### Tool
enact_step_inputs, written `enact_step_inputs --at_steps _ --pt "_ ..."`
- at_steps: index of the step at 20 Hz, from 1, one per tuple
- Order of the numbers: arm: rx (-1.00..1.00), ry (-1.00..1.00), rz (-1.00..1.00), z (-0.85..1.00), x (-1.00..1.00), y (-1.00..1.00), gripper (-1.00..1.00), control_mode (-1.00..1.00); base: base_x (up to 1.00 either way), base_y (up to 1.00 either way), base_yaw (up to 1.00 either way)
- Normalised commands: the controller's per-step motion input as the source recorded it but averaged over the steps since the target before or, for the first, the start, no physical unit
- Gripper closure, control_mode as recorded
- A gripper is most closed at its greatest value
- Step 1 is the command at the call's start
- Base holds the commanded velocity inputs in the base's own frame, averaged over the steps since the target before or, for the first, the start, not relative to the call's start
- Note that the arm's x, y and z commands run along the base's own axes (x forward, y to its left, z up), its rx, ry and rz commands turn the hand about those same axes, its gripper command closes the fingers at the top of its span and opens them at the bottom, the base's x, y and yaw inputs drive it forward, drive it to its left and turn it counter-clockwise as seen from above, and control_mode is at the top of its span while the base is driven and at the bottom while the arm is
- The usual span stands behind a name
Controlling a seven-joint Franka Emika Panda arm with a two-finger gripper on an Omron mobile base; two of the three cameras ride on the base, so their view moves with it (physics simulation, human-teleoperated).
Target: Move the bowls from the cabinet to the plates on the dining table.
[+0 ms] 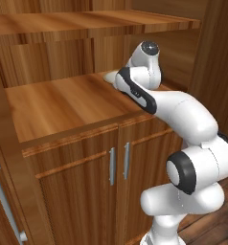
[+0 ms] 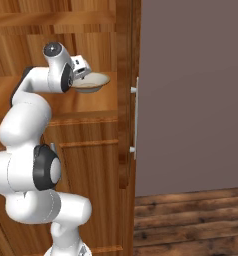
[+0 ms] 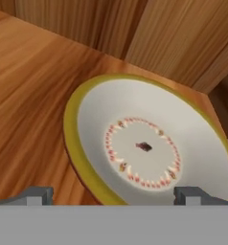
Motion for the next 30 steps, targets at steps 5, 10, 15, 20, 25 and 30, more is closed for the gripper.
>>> enact_step_inputs --at_steps 5,10,15,20,25,30 --pt "0.0 0.06 0.0 -0.09 0.0 0.0 -1.0 -1.0 0.0 0.0 0.0" --pt "0.0 0.03 0.0 -0.1 0.11 0.0 -1.0 -1.0 0.0 0.0 0.0" --pt "0.0 0.02 0.0 -0.09 0.18 0.0 -1.0 -1.0 0.0 0.0 0.0" --pt "-0.01 0.02 0.0 -0.1 0.16 0.0 -1.0 -1.0 0.0 0.0 0.0" --pt "-0.01 0.04 0.0 -0.08 0.11 0.0 -1.0 -1.0 0.0 0.0 0.0" --pt "-0.02 0.05 0.0 -0.09 0.14 0.0 -1.0 -1.0 0.0 0.0 0.0"
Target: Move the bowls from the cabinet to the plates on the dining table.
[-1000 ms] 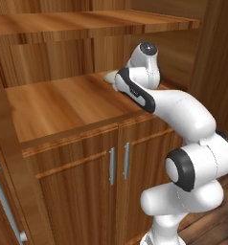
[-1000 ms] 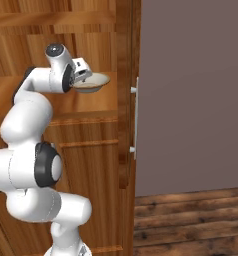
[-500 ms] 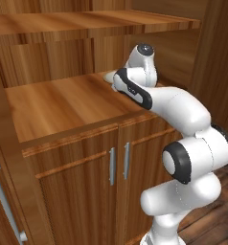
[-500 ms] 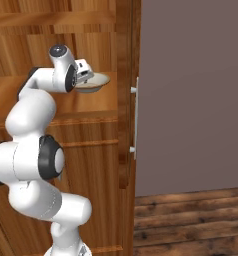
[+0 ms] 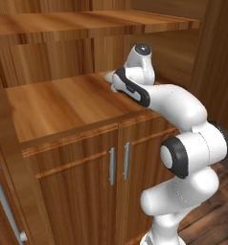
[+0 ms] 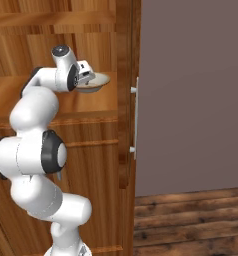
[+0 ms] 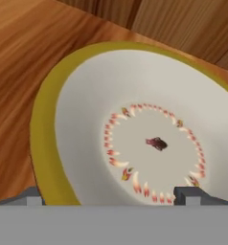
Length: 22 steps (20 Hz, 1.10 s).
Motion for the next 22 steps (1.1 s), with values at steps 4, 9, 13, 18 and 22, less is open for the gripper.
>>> enact_step_inputs --at_steps 4,9,13,18,22 --pt "-0.02 0.07 0.0 -0.12 0.11 0.0 -1.0 -1.0 0.0 0.0 0.0" --pt "0.0 0.01 0.0 0.0 0.0 0.0 1.0 -1.0 0.0 0.0 0.0" --pt "0.0 0.0 0.0 0.0 0.0 0.0 1.0 -1.0 0.0 0.0 0.0" --pt "0.0 0.0 0.0 0.0 0.0 0.0 1.0 -1.0 0.0 0.0 0.0" --pt "0.0 0.0 0.0 0.0 -0.04 0.0 1.0 -1.0 0.0 0.0 0.0"
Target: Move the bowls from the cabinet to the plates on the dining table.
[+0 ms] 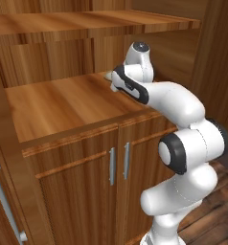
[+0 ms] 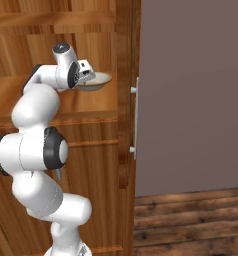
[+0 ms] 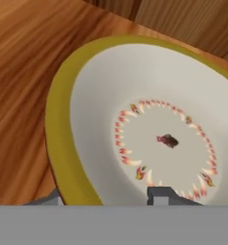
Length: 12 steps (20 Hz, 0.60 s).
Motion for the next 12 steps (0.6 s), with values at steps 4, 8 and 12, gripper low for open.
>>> enact_step_inputs --at_steps 4,8,12 --pt "0.0 0.0 0.0 0.0 -0.35 0.0 1.0 -1.0 0.0 0.0 0.0" --pt "0.0 0.0 0.0 0.0 -0.47 0.0 1.0 -1.0 0.0 0.0 0.0" --pt "0.0 -0.02 0.0 0.01 -0.64 0.0 1.0 -1.0 0.0 0.0 0.0"
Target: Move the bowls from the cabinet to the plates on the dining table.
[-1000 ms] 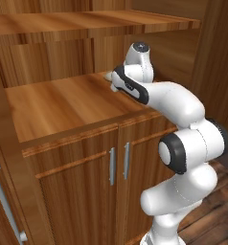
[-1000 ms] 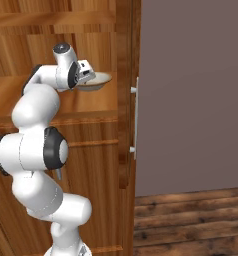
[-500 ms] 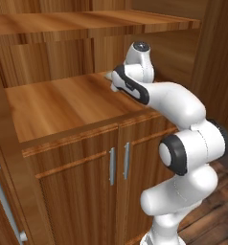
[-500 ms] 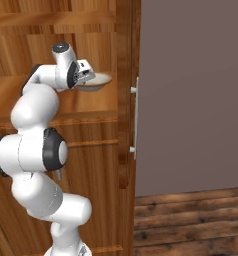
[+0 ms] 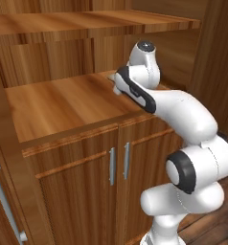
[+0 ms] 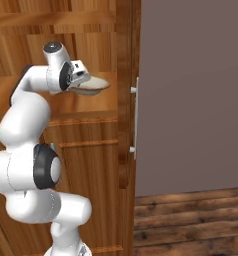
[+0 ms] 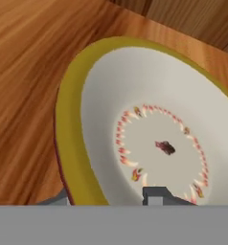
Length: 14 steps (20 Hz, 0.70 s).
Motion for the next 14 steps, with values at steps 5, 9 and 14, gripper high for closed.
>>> enact_step_inputs --at_steps 5,9,14 --pt "0.0 -0.09 0.0 0.07 -0.7 0.0 1.0 -1.0 0.0 0.0 0.0" --pt "0.0 -0.14 0.0 0.11 -0.77 0.0 1.0 -1.0 0.0 0.0 0.0" --pt "0.0 -0.16 0.0 0.07 -0.65 0.0 1.0 -1.0 0.0 0.0 0.0"
